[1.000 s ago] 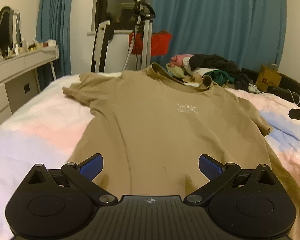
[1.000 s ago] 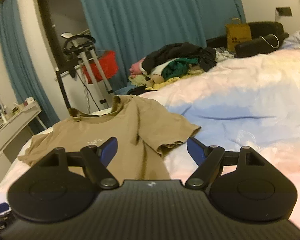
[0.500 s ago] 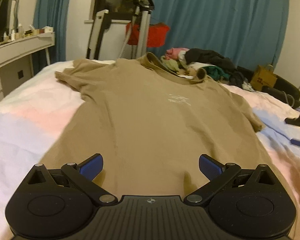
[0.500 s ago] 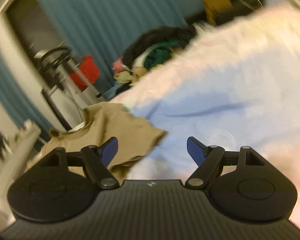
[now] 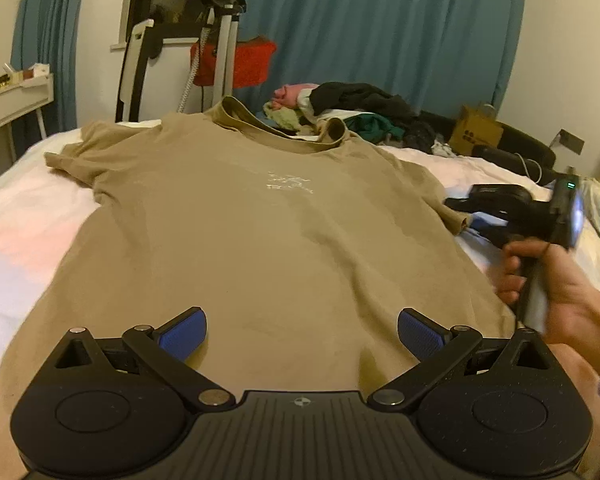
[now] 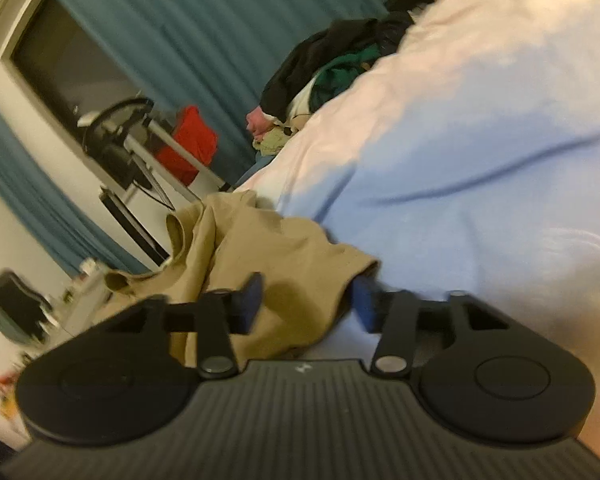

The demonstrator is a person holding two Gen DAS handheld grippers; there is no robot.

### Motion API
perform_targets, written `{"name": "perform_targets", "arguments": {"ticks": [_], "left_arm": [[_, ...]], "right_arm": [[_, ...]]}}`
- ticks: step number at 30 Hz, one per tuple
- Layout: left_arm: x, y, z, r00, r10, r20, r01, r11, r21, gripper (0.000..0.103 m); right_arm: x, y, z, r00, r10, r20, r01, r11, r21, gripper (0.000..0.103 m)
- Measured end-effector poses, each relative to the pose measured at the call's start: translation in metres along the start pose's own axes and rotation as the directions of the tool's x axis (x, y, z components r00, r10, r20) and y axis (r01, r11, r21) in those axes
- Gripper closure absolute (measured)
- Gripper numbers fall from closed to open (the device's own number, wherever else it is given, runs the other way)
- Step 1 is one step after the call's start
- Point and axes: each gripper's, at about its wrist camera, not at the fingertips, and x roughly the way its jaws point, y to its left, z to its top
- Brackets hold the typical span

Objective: Fold clothes
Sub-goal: 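Grasp the shirt side edge with the right gripper and lift it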

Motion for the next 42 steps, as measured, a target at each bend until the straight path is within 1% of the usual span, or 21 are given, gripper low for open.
{"name": "perform_targets", "arguments": {"ticks": [1, 3, 4, 6, 8, 11, 13, 21, 22, 24, 26, 27, 29, 30, 31, 32, 35, 36, 38, 40, 42], "left_arm": [[0.002, -0.001, 0.001, 1.0, -0.009, -0.003, 0.009, 1.0, -0.004, 0.0], [0.005, -0.003, 0.002, 1.0, -0.023, -0.014, 0.023, 1.0, 0.008, 0.0], [0.007, -0.003, 0.002, 0.999, -0.029, -0.021, 0.029, 0.999, 0.017, 0.0], [0.01, -0.006, 0.001, 1.0, -0.025, -0.014, 0.026, 0.999, 0.044, 0.0], [0.013, -0.009, 0.0, 1.0, -0.019, -0.003, 0.019, 0.997, 0.072, 0.0], [0.015, -0.012, 0.0, 1.0, -0.022, 0.012, 0.021, 0.995, 0.096, 0.0], [0.018, -0.012, 0.001, 1.0, -0.022, 0.018, 0.02, 0.995, 0.098, 0.0], [0.033, -0.002, 0.006, 1.0, 0.021, 0.005, -0.021, 0.998, 0.065, 0.0], [0.033, -0.001, 0.007, 1.0, 0.027, 0.009, -0.027, 0.998, 0.059, 0.0], [0.033, 0.002, 0.01, 0.999, 0.041, 0.018, -0.041, 0.998, 0.049, 0.0], [0.033, 0.005, 0.012, 0.998, 0.055, 0.026, -0.056, 0.998, 0.04, 0.0], [0.031, 0.007, 0.013, 0.998, 0.061, 0.03, -0.062, 0.998, 0.033, 0.0], [0.028, 0.011, 0.013, 0.997, 0.07, 0.033, -0.07, 0.997, 0.011, 0.0], [0.025, 0.012, 0.014, 0.997, 0.071, 0.033, -0.071, 0.997, -0.003, 0.0], [0.023, 0.015, 0.014, 0.997, 0.072, 0.033, -0.071, 0.997, -0.017, 0.0], [0.02, 0.017, 0.015, 0.997, 0.072, 0.035, -0.071, 0.997, -0.031, 0.0], [0.012, 0.025, 0.019, 0.999, 0.046, 0.027, -0.044, 0.995, -0.087, 0.0], [0.008, 0.028, 0.019, 0.999, 0.029, 0.02, -0.027, 0.993, -0.117, 0.0], [0.001, 0.032, 0.019, 0.999, 0.034, 0.023, -0.03, 0.989, -0.147, 0.0], [-0.006, 0.034, 0.018, 0.999, 0.046, 0.028, -0.041, 0.985, -0.165, 0.0], [-0.012, 0.035, 0.017, 0.998, 0.058, 0.03, -0.052, 0.984, -0.17, 0.0]], "right_arm": [[0.006, 0.006, 0.002, 1.0, 0.005, -0.005, -0.005, 0.999, -0.032, 0.088], [0.011, 0.018, 0.009, 1.0, 0.004, 0.007, -0.003, 0.995, -0.1, 0.098], [0.011, 0.021, 0.016, 1.0, 0.002, 0.028, 0.001, 0.994, -0.108, 0.099], [0.01, 0.021, 0.036, 0.997, -0.013, 0.082, 0.02, 0.996, -0.089, 0.099], [0.011, 0.018, 0.064, 0.99, -0.051, 0.135, 0.064, 0.993, -0.095, 0.099], [0.02, 0.01, 0.106, 0.976, -0.125, 0.179, 0.153, 0.976, -0.153, 0.1], [0.032, 0.004, 0.126, 0.966, -0.174, 0.193, 0.21, 0.96, -0.186, 0.1], [0.082, -0.005, 0.161, 0.936, -0.287, 0.206, 0.339, 0.894, -0.294, 0.099], [0.085, -0.005, 0.161, 0.934, -0.291, 0.206, 0.343, 0.892, -0.295, 0.099], [0.083, -0.003, 0.153, 0.939, -0.279, 0.2, 0.327, 0.906, -0.269, 0.097], [0.076, -0.005, 0.145, 0.941, -0.275, 0.195, 0.314, 0.926, -0.209, 0.096], [0.069, -0.008, 0.141, 0.942, -0.276, 0.192, 0.308, 0.936, -0.167, 0.092], [0.049, -0.016, 0.132, 0.948, -0.258, 0.185, 0.274, 0.959, -0.071, 0.069], [0.039, -0.02, 0.126, 0.954, -0.235, 0.187, 0.244, 0.97, -0.022, 0.044], [0.027, -0.022, 0.12, 0.958, -0.215, 0.189, 0.215, 0.976, 0.022, 0.024], [0.015, -0.024, 0.112, 0.962, -0.197, 0.19, 0.189, 0.98, 0.059, 0.02], [-0.016, -0.029, 0.084, 0.978, -0.122, 0.171, 0.089, 0.978, 0.19, 0.02], [-0.022, -0.031, 0.073, 0.985, -0.089, 0.15, 0.051, 0.969, 0.241, 0.02], [-0.026, -0.032, 0.049, 0.995, -0.029, 0.093, -0.003, 0.946, 0.324, 0.02], [-0.021, -0.025, 0.028, 0.999, -0.014, 0.036, 0.001, 0.945, 0.327, 0.021], [-0.008, -0.017, 0.016, 0.999, -0.037, 0.005, 0.034, 0.961, 0.274, 0.021]]}}
